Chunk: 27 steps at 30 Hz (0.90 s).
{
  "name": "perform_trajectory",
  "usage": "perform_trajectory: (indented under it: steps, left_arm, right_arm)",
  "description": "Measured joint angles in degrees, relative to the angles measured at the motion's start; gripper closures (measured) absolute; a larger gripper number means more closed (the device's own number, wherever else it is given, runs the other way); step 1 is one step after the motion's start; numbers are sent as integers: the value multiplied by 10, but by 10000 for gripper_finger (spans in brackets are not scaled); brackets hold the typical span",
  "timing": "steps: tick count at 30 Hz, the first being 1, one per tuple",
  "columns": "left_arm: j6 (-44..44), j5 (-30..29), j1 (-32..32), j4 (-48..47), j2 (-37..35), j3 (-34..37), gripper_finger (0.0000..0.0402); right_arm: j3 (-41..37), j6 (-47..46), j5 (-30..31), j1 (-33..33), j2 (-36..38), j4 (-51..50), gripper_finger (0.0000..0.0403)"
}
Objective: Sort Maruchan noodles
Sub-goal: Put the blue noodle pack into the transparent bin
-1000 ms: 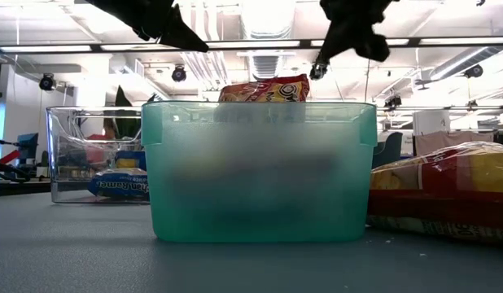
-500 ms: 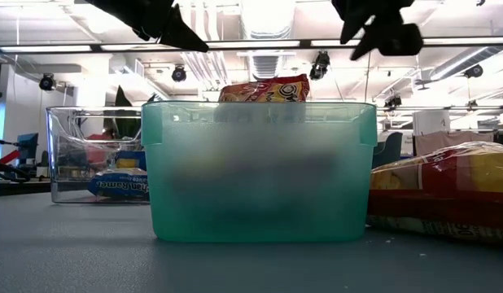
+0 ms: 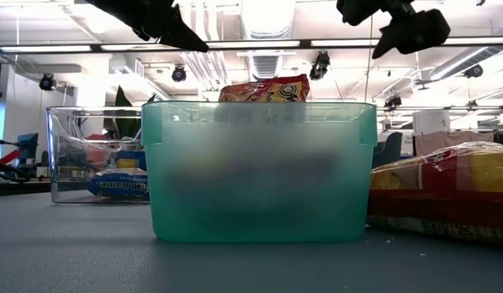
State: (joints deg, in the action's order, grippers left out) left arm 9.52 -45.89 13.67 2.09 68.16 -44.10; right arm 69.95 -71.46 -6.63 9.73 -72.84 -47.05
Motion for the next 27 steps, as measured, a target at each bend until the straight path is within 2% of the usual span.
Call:
perform_trajectory:
  steps: [7, 14, 22, 27]
  left_arm:
    - [-5, 0, 0, -1, 0, 0, 338]
    - [-16, 0, 1, 0, 0, 0, 338]
    - [-28, 0, 4, 0, 0, 0, 338]
    - [-29, 0, 4, 0, 0, 1, 338]
  right_arm:
    - [90, 5, 2, 14, -71, -43, 147]
    - [180, -16, 2, 43, -163, -275, 149]
    - [172, -101, -5, 91, -224, -426, 149]
    - [138, -171, -7, 109, -229, -425, 149]
